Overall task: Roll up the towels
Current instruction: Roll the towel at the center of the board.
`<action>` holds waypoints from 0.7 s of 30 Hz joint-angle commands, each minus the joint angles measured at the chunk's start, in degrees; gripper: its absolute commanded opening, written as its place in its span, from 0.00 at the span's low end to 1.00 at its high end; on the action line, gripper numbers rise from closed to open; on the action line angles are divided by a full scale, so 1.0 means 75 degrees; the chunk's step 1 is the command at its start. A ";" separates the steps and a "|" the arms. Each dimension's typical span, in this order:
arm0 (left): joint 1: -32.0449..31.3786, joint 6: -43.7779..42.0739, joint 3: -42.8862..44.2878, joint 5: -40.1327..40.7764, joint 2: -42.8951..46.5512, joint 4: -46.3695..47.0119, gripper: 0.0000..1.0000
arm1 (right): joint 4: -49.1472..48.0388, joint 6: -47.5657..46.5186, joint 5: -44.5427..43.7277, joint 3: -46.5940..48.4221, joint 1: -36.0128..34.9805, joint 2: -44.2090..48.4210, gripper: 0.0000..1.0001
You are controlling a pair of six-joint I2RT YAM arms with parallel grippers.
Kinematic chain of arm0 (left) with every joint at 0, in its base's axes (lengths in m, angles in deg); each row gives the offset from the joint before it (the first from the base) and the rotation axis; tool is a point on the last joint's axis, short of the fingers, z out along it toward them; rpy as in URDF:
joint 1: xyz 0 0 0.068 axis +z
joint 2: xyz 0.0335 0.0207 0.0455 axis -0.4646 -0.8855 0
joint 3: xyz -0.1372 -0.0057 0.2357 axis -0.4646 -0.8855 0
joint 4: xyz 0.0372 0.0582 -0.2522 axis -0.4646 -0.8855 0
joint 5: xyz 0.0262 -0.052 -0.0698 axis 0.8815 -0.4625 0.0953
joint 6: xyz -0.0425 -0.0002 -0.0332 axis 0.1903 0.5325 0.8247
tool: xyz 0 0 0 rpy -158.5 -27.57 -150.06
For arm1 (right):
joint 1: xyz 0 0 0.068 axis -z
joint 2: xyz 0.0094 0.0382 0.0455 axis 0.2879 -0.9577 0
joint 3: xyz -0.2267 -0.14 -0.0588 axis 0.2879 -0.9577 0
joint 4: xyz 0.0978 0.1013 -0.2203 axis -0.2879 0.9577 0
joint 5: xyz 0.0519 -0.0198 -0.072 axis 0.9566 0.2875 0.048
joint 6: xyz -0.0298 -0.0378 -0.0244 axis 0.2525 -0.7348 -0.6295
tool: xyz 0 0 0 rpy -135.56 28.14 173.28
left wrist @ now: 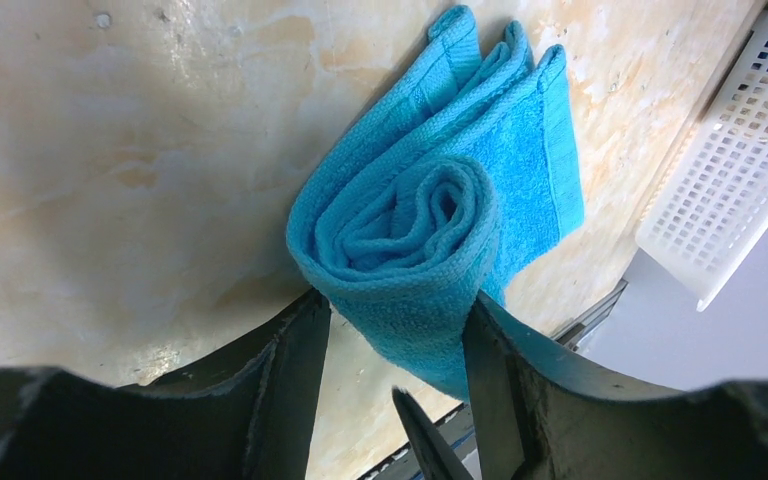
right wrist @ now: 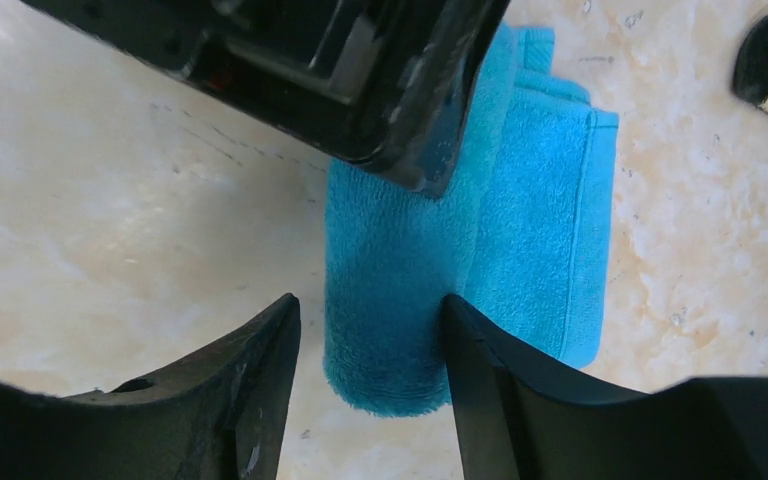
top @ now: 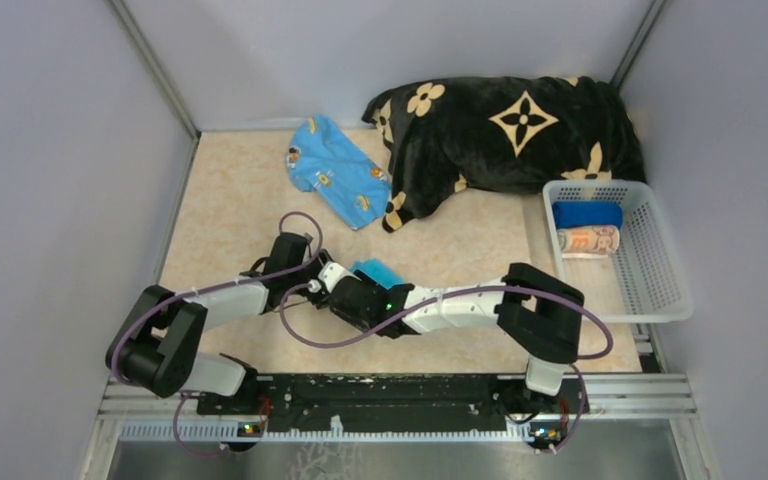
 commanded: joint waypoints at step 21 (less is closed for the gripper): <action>0.0206 -0.0172 -0.0438 0.0693 0.1814 -0.1322 0.81 | -0.1122 0.0562 0.7581 -0.0756 0.2704 -0.0367 0.25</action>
